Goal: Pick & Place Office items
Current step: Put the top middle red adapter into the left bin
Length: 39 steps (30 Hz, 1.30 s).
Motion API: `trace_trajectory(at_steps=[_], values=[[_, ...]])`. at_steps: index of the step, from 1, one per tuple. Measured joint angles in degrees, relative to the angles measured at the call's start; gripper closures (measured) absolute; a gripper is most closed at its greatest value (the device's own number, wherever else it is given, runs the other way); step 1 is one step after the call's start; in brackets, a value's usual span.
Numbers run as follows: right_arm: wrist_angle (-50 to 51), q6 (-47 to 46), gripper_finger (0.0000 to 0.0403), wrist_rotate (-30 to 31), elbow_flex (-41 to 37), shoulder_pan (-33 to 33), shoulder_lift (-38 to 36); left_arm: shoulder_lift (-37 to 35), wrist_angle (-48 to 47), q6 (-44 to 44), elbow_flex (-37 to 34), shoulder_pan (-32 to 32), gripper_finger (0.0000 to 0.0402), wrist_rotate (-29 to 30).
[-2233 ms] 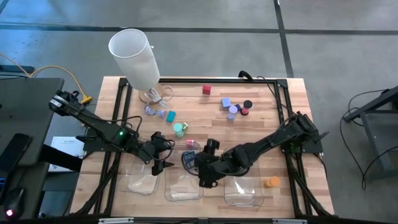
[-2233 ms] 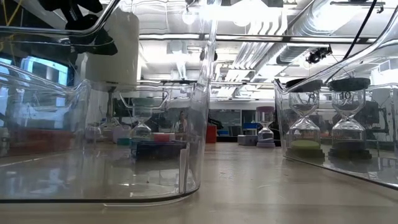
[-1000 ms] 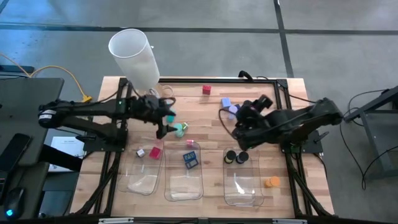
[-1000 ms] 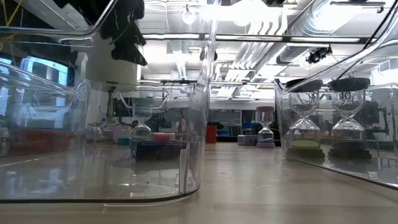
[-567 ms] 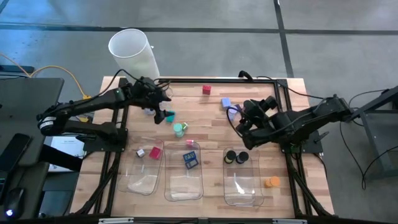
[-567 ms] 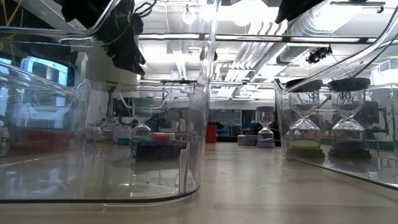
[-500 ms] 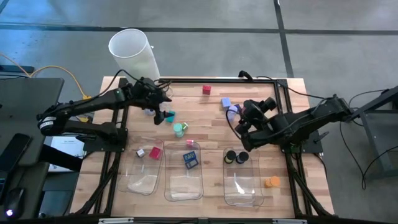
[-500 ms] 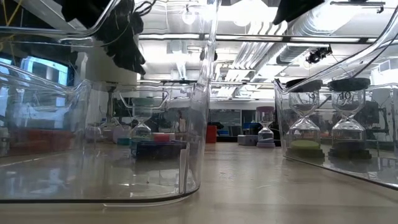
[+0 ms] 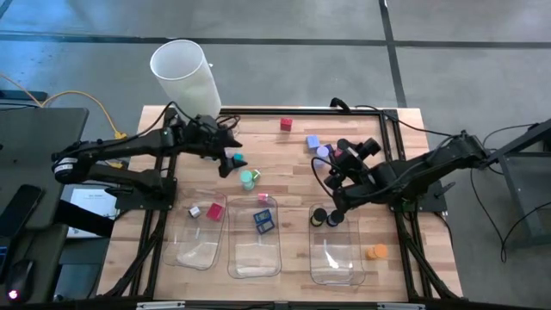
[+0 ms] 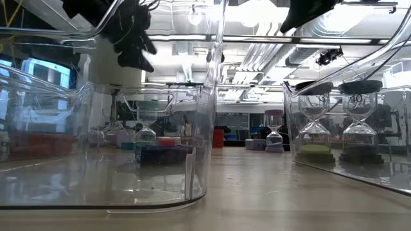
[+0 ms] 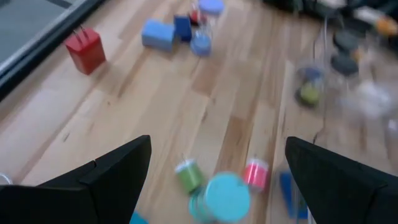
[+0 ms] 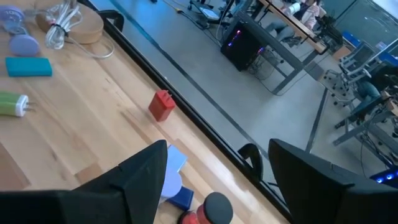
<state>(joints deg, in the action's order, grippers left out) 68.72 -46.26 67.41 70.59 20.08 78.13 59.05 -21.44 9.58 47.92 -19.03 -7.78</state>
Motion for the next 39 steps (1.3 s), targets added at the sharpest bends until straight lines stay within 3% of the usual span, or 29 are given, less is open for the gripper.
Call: trace_trajectory(at_steps=[6,17,24,29,32,39], values=[[0.0,0.0,0.0133,-0.1,0.0,0.3,0.0,0.0,5.0,6.2,0.0,0.9,0.0039,3.6],[0.1,-0.5,0.0133,-1.6,0.0,2.4,0.0,0.0,6.3,-0.4,0.0,0.7,0.0039,3.6],[0.1,0.8,0.0133,-1.4,0.0,1.7,0.0,0.8,11.5,7.5,0.0,1.5,0.0039,3.5],[0.1,1.1,0.0133,-1.3,0.0,1.1,0.0,1.1,16.8,0.3,0.0,1.5,0.0039,1.4],[0.1,1.1,0.0133,-1.8,0.0,1.2,0.0,1.8,21.0,0.3,0.4,1.2,0.0039,-0.8],[0.1,0.1,0.0133,-3.3,0.0,1.3,0.1,6.7,20.9,-3.5,5.0,-1.4,0.0039,-4.1]])
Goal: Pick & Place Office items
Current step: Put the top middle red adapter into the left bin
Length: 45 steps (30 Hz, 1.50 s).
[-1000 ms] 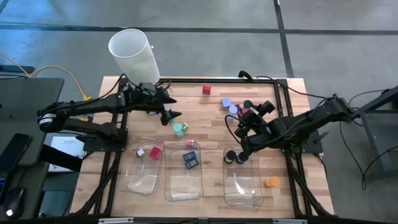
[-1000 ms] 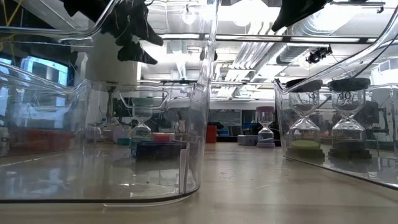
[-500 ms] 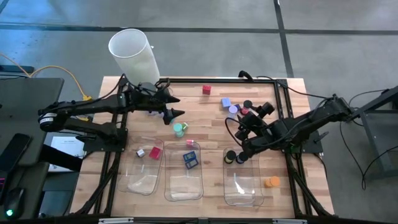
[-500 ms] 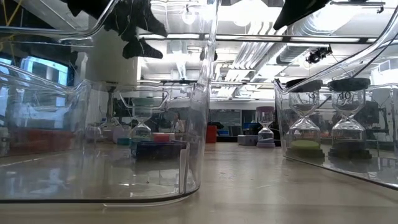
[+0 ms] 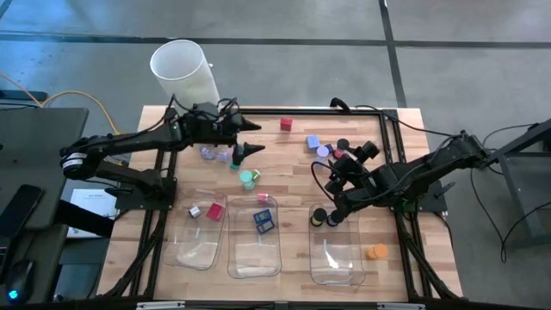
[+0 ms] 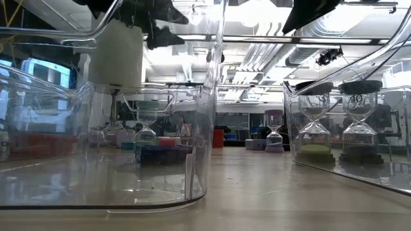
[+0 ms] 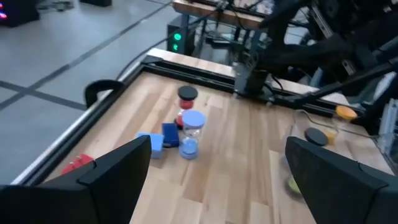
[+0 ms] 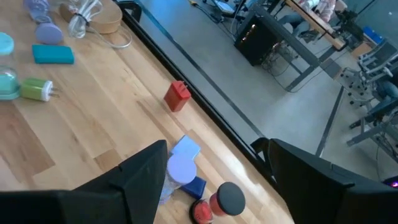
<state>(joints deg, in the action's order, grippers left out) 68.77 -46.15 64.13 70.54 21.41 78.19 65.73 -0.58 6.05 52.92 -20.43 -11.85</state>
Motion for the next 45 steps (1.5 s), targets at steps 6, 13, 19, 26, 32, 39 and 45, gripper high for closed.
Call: trace_trajectory(at_steps=[6,13,19,26,32,39,45], values=[[-3.5,3.1,0.0133,0.0,0.0,-1.2,0.0,0.0,-2.4,-0.7,0.2,0.5,0.0039,-0.8],[-26.7,30.2,0.0133,-14.4,0.0,-12.2,-1.0,-3.3,-10.3,-1.1,0.2,0.5,0.0039,-0.4],[-47.5,49.9,0.0133,-40.7,0.0,-24.7,-0.9,-6.7,-18.8,0.6,0.2,0.5,0.0039,-2.2],[-55.4,55.3,0.0133,-52.1,0.0,-35.7,0.3,-10.4,-24.6,3.3,0.2,0.9,0.0039,-3.8],[-52.2,55.7,0.0135,-60.6,8.5,-43.7,9.4,-11.2,-25.0,3.9,0.2,1.8,0.0039,-3.8],[-37.3,58.9,0.0157,-61.1,27.5,-49.3,24.9,-11.2,-26.5,4.9,0.2,3.4,0.0039,-3.8],[-24.8,56.2,0.0167,-61.3,39.4,-53.4,37.0,-11.2,-27.9,4.7,0.2,4.9,0.0039,-2.1]])
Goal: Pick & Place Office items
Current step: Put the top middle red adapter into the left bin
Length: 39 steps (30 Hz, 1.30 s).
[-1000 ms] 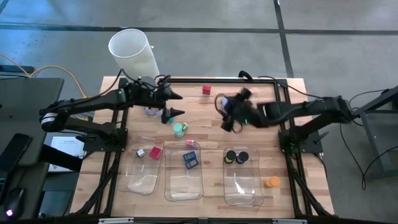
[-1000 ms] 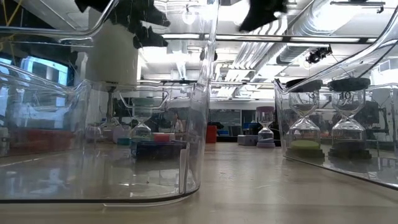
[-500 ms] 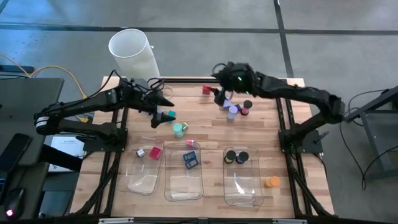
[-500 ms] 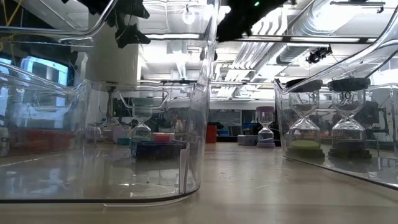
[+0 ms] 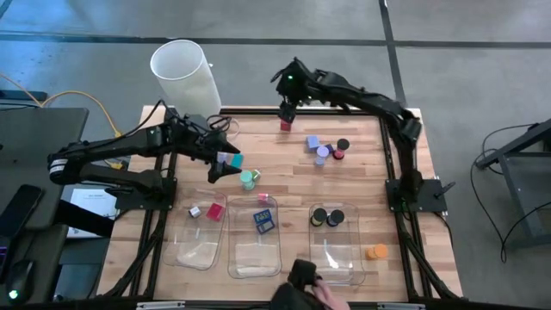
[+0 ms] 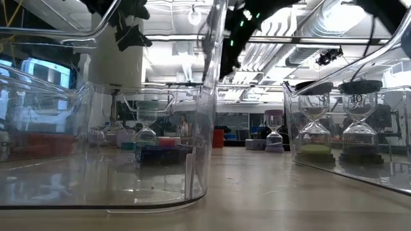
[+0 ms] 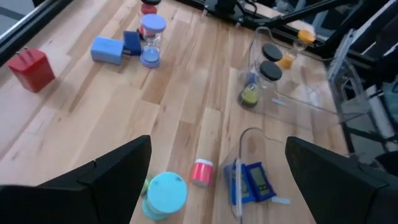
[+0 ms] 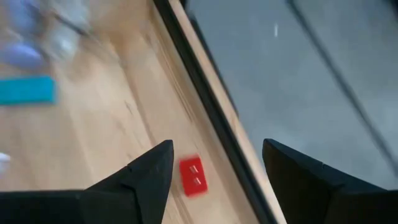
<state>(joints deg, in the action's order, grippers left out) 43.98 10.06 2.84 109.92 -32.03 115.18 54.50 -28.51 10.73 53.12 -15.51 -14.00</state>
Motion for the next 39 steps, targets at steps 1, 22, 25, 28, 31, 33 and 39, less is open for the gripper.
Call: trace_trajectory(at_steps=[1,22,25,28,31,33,39], values=[[1.7,-0.8,0.0167,0.1,1.0,-0.4,1.6,0.0,-0.2,-0.3,0.0,0.2,0.0039,0.8],[8.5,-4.6,0.0172,-6.8,4.2,1.5,8.1,0.0,-1.1,-3.4,-0.3,0.4,0.0039,1.0],[8.9,-6.3,0.0172,-4.7,4.2,2.5,8.1,0.0,-1.2,-3.5,-0.8,0.4,0.0039,1.0],[9.1,-8.6,0.0172,-4.8,4.2,3.4,8.1,0.0,-1.2,-3.7,-1.1,0.4,0.0039,1.0],[8.5,-14.2,0.0172,-2.7,4.2,4.3,8.1,0.0,-1.3,-3.9,-1.2,0.4,0.0039,0.9],[8.1,-17.0,0.0172,-0.3,4.2,4.4,8.1,0.0,-1.3,-4.0,-1.2,0.4,0.0039,0.8],[7.4,-21.4,0.0172,1.1,4.2,3.2,9.2,0.0,-2.1,-5.0,-1.2,0.4,0.0039,0.8]])
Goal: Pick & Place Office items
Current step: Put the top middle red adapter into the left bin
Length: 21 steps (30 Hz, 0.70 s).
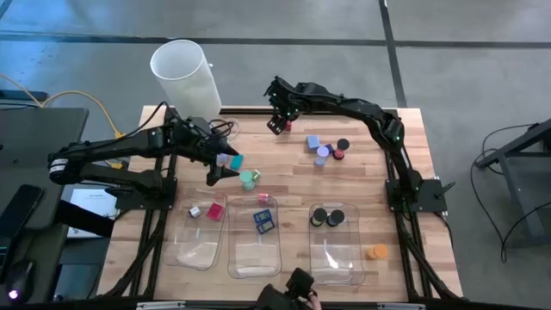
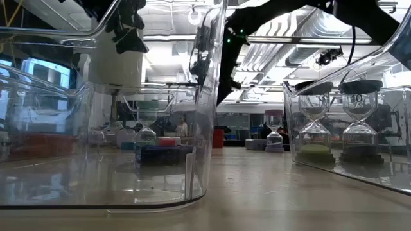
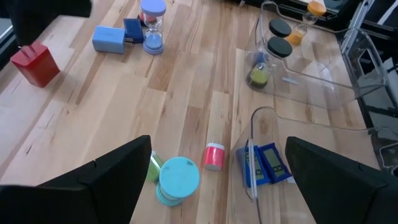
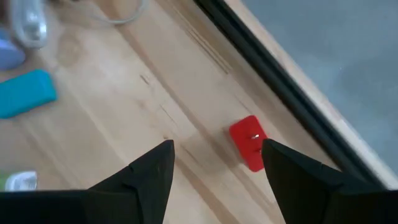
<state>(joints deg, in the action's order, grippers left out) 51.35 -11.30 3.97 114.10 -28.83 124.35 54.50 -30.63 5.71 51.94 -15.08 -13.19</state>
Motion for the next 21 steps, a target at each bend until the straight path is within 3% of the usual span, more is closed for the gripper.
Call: trace_trajectory(at_steps=[9,15,21], values=[[-0.7,0.6,0.0172,3.6,0.0,-1.5,4.1,0.0,-1.6,-0.9,0.0,0.4,0.0039,-0.1],[-0.2,4.3,0.0172,0.7,0.0,-1.6,4.4,0.0,-1.7,-1.2,0.0,1.1,0.0039,-0.2],[-0.2,7.5,0.0172,2.5,0.0,-1.5,4.5,0.0,-1.6,-1.2,0.0,1.1,0.0039,-0.3]])
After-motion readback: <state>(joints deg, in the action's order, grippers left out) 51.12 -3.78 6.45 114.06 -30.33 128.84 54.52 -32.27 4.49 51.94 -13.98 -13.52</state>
